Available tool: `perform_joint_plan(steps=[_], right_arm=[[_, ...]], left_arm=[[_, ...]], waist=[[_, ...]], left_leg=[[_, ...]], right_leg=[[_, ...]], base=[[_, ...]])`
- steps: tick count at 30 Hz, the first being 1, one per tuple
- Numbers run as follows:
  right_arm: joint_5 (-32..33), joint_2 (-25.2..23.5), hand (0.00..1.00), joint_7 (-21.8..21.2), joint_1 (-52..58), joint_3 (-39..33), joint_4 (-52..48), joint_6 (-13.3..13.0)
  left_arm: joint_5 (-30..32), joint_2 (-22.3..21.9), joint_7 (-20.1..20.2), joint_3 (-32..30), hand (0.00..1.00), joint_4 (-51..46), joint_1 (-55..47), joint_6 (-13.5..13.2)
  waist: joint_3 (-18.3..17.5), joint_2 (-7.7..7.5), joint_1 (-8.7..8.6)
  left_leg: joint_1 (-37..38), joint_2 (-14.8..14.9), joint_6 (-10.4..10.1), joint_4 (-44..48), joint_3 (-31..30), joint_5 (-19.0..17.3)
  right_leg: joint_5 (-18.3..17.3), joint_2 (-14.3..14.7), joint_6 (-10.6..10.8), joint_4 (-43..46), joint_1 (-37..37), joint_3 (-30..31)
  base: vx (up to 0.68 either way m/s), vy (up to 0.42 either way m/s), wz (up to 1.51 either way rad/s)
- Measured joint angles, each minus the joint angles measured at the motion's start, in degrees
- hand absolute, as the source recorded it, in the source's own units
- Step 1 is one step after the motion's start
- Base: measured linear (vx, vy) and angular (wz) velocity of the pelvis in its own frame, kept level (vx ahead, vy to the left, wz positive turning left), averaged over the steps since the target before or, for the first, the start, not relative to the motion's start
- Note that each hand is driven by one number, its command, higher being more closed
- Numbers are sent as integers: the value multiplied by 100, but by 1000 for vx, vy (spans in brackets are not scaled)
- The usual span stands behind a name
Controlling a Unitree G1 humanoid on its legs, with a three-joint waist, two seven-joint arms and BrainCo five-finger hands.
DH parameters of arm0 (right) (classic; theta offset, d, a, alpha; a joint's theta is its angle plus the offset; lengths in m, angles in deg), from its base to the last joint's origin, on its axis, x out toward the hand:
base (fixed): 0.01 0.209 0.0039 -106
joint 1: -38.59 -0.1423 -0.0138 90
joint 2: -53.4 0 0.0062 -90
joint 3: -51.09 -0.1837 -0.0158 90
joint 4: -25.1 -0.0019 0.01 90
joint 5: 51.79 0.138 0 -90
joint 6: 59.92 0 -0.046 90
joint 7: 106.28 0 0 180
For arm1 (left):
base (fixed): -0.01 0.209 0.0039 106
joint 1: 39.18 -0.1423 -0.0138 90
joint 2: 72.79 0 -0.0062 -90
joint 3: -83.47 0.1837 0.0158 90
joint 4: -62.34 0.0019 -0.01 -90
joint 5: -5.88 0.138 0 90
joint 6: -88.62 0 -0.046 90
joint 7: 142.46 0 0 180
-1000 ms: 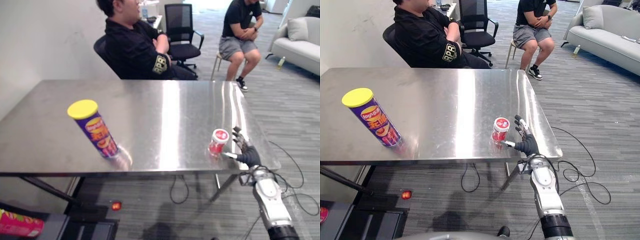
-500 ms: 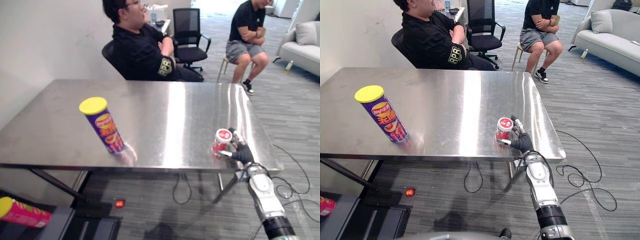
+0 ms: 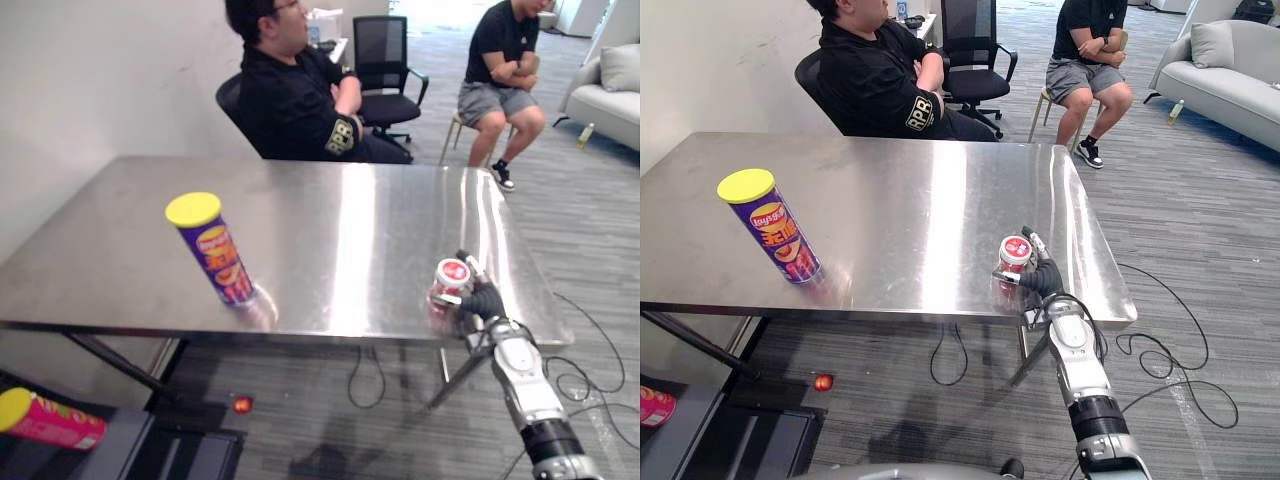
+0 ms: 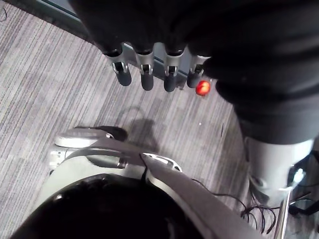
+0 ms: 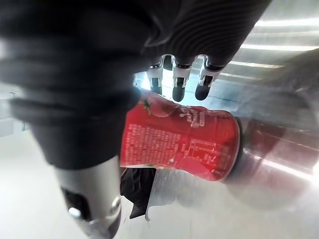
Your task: Put the gum and the chips on the shelf.
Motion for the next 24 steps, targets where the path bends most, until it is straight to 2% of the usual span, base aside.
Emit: perform_joint_plan(steps=[1, 19, 24], right_arm=[[-2, 0, 100, 36, 0, -1, 0, 3], [-181, -191, 100, 82, -171, -11, -18, 7], [-273, -191, 100, 76, -167, -4, -317, 9]], left_arm=[[1, 1, 0, 1, 0, 3, 16, 2], [1, -2, -13, -10, 0, -9, 34, 5], [3, -14, -23, -53, 0, -18, 55, 5]], waist=[[0, 0, 26], [27, -7, 57], [112, 1, 47]], left_leg=[[4, -2, -2, -22, -2, 12], [62, -4, 1, -171, -16, 87], [66, 1, -2, -170, 2, 85]], right_leg=[[0, 0, 0, 0, -4, 0], [-1, 7, 0, 0, -7, 4], [-1, 10, 0, 0, -12, 26]], base=[[0, 0, 0], [0, 0, 0], [0, 0, 0]])
